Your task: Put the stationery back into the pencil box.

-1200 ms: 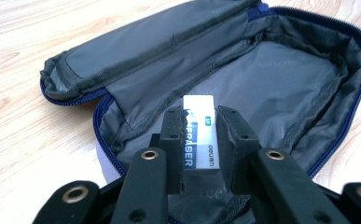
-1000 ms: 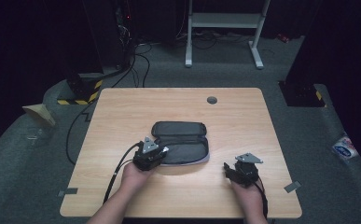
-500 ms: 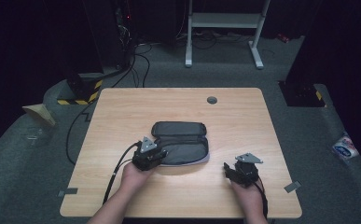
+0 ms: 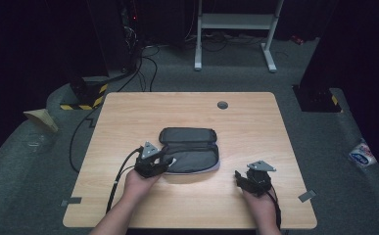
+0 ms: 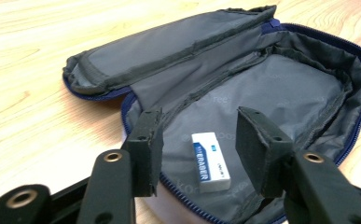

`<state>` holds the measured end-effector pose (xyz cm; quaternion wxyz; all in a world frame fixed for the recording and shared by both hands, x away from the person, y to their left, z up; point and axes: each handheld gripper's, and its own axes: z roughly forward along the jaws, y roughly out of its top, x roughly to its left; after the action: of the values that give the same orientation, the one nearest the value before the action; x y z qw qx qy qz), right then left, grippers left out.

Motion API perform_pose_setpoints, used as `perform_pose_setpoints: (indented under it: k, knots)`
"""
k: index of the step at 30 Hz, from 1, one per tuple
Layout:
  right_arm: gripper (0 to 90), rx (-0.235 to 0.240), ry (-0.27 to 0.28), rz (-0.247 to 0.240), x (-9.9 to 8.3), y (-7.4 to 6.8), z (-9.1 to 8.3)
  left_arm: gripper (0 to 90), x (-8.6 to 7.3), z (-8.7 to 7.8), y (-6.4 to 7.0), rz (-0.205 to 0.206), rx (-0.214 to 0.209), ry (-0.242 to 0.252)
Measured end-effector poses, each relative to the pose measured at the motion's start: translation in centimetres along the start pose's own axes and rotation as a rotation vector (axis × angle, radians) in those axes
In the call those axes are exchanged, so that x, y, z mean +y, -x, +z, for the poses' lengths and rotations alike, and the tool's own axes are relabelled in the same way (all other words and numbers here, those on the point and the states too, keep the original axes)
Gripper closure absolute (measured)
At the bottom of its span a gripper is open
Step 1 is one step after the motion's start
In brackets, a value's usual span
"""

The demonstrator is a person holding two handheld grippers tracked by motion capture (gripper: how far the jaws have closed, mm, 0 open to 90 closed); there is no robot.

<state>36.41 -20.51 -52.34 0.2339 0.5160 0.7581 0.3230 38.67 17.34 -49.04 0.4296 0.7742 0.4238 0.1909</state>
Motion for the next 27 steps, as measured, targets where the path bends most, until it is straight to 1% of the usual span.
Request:
perform_pose_setpoints:
  k: [2,3,5,6,7,8,9,11,13,15,17,18,19,20,21,22,23,25,27]
  knots:
    - [37.1,0.000,0.000,0.000,0.0,0.0,0.0,50.5,-0.3,-0.4,-0.5,-0.008,0.002,0.007]
    - [37.1,0.000,0.000,0.000,0.0,0.0,0.0,50.3,-0.3,-0.4,-0.5,-0.008,0.002,0.007]
    - [37.1,0.000,0.000,0.000,0.0,0.0,0.0,48.7,-0.4,-0.6,-1.0,-0.012,0.011,0.003]
    - [37.1,0.000,0.000,0.000,0.0,0.0,0.0,47.9,-0.7,-0.8,-1.4,-0.017,0.021,-0.003]
    - [37.1,0.000,0.000,0.000,0.0,0.0,0.0,47.3,-0.7,-0.8,-1.4,-0.017,0.021,-0.003]
    - [37.1,-0.001,0.000,-0.001,0.0,0.0,0.0,46.4,-1.0,-1.1,-1.9,-0.028,0.031,-0.003]
    - [37.1,-0.001,0.000,-0.001,0.0,0.0,0.0,46.1,-1.0,-1.1,-1.9,-0.028,0.031,-0.003]
    - [37.1,-0.001,0.000,0.001,0.0,0.0,0.0,45.5,-1.4,-1.6,-2.7,-0.042,0.038,-0.005]
    - [37.1,-0.001,0.000,0.001,0.0,0.0,0.0,44.9,-1.6,-1.8,-3.0,-0.048,0.040,-0.004]
    - [37.1,-0.001,0.000,0.001,0.0,0.0,0.0,44.6,-1.9,-2.4,-3.7,-0.051,0.059,-0.001]
    - [37.1,-0.002,0.000,0.001,0.0,0.0,0.0,44.0,-2.0,-2.6,-3.9,-0.054,0.061,-0.003]
    - [37.1,-0.002,0.000,0.001,0.0,0.0,0.0,43.5,-2.2,-2.9,-4.4,-0.060,0.071,-0.002]
    - [37.1,-0.002,0.000,0.001,0.0,0.0,0.0,43.2,-2.2,-2.9,-4.4,-0.060,0.071,-0.002]
    - [37.1,-0.002,0.000,0.001,0.0,0.0,0.0,43.0,-2.5,-3.2,-4.8,-0.078,0.067,0.002]
    - [37.1,-0.002,0.000,0.001,0.0,0.0,0.0,42.6,-2.5,-3.2,-4.8,-0.078,0.067,0.002]
    - [37.1,-0.002,0.000,0.001,0.0,0.0,0.0,42.6,-2.6,-3.5,-5.0,-0.091,0.049,0.019]
    - [37.1,-0.002,0.000,0.001,0.0,0.0,0.0,42.5,-2.6,-3.5,-5.0,-0.091,0.049,0.019]
    - [37.1,-0.001,0.000,0.001,0.0,0.0,0.0,43.1,-2.6,-3.9,-4.6,-0.082,0.025,0.050]
    - [37.1,-0.002,0.000,0.001,0.0,0.0,0.0,44.4,-2.5,-4.0,-4.5,-0.081,0.022,0.059]
